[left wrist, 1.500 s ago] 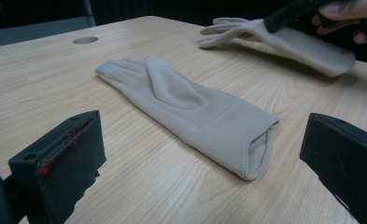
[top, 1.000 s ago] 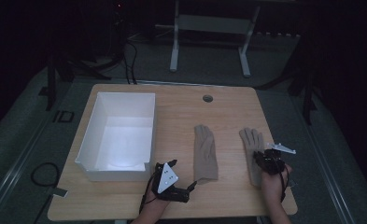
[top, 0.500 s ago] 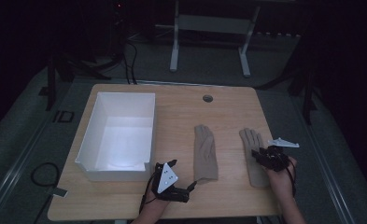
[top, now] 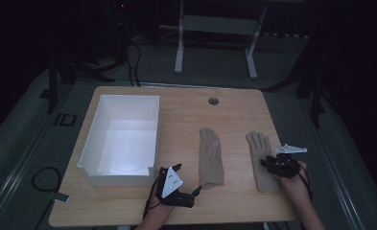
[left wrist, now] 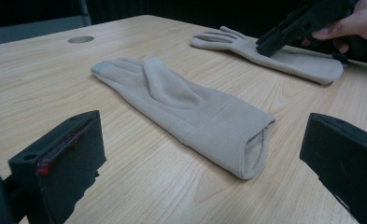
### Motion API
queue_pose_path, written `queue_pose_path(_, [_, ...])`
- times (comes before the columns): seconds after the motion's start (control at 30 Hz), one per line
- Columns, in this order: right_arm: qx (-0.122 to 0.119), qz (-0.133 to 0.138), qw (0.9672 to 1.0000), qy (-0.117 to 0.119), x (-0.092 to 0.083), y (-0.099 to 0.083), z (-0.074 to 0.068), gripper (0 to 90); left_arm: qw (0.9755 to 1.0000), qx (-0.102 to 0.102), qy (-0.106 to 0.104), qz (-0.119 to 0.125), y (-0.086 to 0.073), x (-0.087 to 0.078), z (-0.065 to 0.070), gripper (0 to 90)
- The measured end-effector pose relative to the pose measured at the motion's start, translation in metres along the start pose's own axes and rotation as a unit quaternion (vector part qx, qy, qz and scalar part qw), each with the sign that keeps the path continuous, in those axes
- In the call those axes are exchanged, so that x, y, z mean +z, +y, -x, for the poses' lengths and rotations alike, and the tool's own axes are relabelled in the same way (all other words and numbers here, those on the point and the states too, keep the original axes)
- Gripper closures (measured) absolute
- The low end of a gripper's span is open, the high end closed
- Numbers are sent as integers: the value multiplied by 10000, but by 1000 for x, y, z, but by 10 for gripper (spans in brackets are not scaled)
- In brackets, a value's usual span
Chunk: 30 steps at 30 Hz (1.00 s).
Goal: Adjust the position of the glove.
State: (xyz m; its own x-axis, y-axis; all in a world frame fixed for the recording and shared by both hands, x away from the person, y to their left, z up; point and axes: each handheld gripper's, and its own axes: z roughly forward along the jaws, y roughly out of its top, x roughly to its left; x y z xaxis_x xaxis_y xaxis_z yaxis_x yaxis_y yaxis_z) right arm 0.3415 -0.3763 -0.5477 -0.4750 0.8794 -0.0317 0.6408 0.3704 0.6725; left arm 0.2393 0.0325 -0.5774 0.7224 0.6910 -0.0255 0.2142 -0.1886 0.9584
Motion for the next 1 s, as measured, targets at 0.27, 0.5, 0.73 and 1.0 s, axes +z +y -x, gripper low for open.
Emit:
queue_pose_path(0.27, [55, 84, 9999, -78, 1, -1, -6, 817, 10000, -29, 15, 4, 0, 0, 0, 3])
queue_pose_path(0.5, [549, 487, 9969, -295, -17, 8, -9, 844, 10000, -31, 17, 0, 0, 0, -1, 3])
queue_pose_path(0.73, [698, 897, 9927, -413, -43, 37, -18, 843, 10000, -34, 23, 10, 0, 0, 0, 3])
queue_pose_path(1.0, [824, 1250, 9877, -442, -61, 66, -41, 842, 10000, -25, 16, 10, 0, 0, 0, 3])
